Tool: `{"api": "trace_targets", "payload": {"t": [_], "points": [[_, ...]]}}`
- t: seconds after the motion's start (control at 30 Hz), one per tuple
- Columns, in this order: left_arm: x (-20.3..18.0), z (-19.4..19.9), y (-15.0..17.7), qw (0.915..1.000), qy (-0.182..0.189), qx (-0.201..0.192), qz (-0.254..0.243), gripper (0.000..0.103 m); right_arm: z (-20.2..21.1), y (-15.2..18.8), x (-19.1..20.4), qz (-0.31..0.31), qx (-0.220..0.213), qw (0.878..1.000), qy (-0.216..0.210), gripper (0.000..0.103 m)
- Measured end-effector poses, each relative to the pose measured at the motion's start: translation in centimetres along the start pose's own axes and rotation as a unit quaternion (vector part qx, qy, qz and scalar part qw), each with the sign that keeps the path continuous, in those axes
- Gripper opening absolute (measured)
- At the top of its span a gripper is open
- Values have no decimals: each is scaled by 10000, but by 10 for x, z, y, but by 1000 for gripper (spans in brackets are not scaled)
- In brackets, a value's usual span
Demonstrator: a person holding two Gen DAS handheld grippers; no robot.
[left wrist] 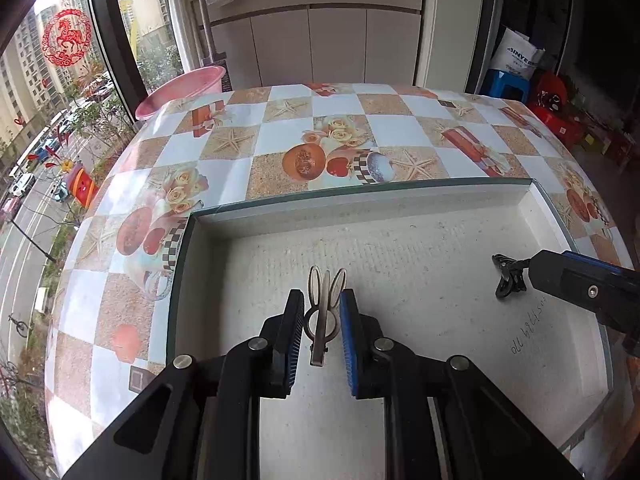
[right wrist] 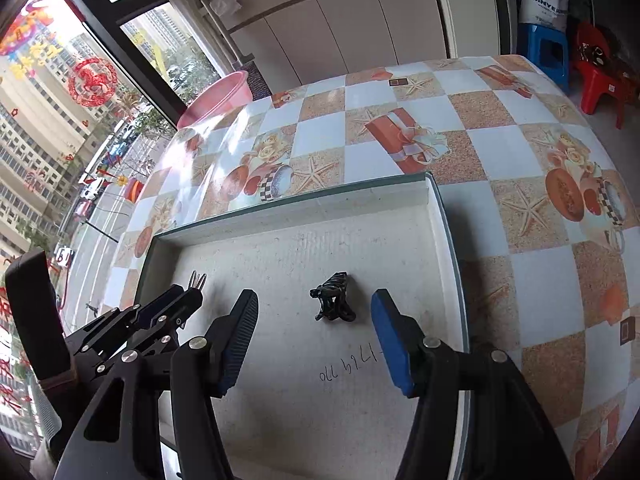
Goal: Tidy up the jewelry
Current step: 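Carry both clips into the grey-green tray and open both tools to release them, then lift both open tools out of the tray toward the remaining jewelry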
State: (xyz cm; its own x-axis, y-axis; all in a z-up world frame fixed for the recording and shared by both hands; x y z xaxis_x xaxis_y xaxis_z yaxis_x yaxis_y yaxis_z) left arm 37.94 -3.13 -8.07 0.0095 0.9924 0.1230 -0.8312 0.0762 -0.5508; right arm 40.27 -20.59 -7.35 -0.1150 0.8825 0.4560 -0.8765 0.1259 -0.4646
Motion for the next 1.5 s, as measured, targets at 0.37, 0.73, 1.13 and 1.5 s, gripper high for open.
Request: {"api": "trace_targets", "payload": {"t": [0.37,0.73,1.13,1.5], "points": [[11,28,0,9985,-181,-445,266,103,26,16,-3,-100,-105,9999,-1,70],[31,103,53,9962,395,-717,286,103,84,50,15,14,-509,9977,-442,103],[57,169,150,9944,140,-1043,53,103,157,124,37,170,-904,9948,-442,103],[45,156,240,9988,123,-469,-42,103,159,236,25,309,-242,9989,265,103]]}}
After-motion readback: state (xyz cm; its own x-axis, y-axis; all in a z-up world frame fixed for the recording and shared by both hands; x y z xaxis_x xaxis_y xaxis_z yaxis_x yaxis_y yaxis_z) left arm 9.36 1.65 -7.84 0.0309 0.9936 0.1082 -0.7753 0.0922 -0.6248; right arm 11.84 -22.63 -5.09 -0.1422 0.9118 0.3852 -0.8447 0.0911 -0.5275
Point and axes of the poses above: each gripper's, at about its wrist camera, not at the fingertips, and z roughly against the way its jaws point, x to its left, y to its underside, the point moved 5 cm from there along -z, roughly the way its jaws point, and after that the axes turned 6 degrees about -y, right-handed, at the moved point
